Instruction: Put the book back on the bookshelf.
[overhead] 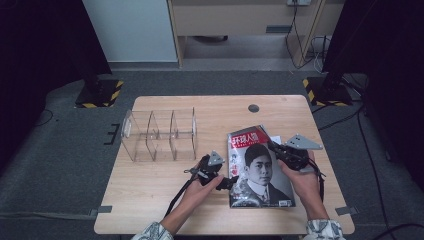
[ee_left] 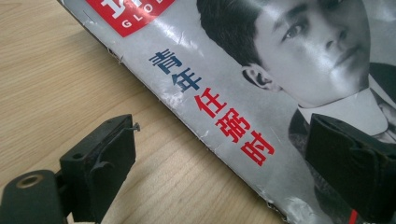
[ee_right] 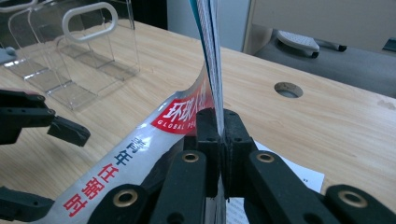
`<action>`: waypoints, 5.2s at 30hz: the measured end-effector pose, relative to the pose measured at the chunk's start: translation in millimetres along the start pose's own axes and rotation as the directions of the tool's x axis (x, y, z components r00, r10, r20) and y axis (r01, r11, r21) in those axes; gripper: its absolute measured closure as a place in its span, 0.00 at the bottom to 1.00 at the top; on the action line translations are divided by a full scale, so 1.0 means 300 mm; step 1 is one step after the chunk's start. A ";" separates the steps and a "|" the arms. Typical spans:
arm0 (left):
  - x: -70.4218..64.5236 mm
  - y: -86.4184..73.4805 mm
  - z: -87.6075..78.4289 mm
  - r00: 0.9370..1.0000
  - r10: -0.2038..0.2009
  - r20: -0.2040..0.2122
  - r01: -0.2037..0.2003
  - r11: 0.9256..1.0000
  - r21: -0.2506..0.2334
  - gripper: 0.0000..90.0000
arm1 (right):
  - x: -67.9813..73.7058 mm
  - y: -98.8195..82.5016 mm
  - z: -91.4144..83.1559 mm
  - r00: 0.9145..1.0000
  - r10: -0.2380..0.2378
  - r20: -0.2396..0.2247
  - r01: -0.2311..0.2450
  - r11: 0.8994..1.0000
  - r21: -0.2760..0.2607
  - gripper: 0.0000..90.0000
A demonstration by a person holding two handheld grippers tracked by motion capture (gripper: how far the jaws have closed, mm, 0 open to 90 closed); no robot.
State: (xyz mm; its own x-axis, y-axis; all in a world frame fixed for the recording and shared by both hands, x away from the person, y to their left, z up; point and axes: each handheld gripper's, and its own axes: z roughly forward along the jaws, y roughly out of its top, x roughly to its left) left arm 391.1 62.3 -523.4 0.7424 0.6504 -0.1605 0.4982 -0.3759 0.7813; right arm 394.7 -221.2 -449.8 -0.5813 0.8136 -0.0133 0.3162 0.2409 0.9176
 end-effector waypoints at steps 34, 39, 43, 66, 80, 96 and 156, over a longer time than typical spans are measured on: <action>0.007 0.012 0.084 0.991 -0.058 0.120 0.054 0.998 0.031 0.30 | -0.003 0.018 -0.015 0.998 0.045 -0.044 -0.048 0.996 -0.072 0.98; 0.001 0.014 0.085 0.993 -0.059 0.104 0.056 0.998 0.034 0.32 | -0.019 -0.003 0.002 0.998 0.058 -0.032 -0.059 0.997 -0.048 0.98; -0.012 0.017 0.087 0.997 -0.020 0.071 0.017 0.999 0.046 0.34 | -0.036 -0.026 0.028 0.998 0.059 -0.013 -0.059 0.998 -0.008 0.97; -0.023 0.018 0.090 0.999 0.005 0.031 -0.006 0.999 0.046 0.41 | -0.175 -0.187 0.142 0.974 0.163 0.157 -0.203 0.936 0.288 0.31; -0.023 0.015 0.080 0.997 -0.037 0.066 0.034 0.998 0.051 0.43 | -0.116 -0.228 0.164 0.988 0.097 0.123 -0.133 0.933 0.334 0.32; 0.066 0.046 0.085 0.985 -0.156 0.066 0.153 0.987 0.055 0.45 | -0.025 -0.242 0.130 0.996 0.059 0.061 -0.076 0.941 0.330 0.38; 0.106 0.133 0.096 0.978 -0.193 0.082 0.184 0.978 0.103 0.83 | -0.011 -0.242 0.138 0.989 0.146 -0.005 -0.137 0.941 0.310 0.59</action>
State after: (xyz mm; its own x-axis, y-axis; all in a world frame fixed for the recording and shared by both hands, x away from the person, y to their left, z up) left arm 447.4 49.1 -514.7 0.6667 0.6541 -0.3573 0.6698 -0.3154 0.6722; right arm 404.7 -219.6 -532.7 -0.5329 0.8372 0.1229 0.6097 0.2791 0.7419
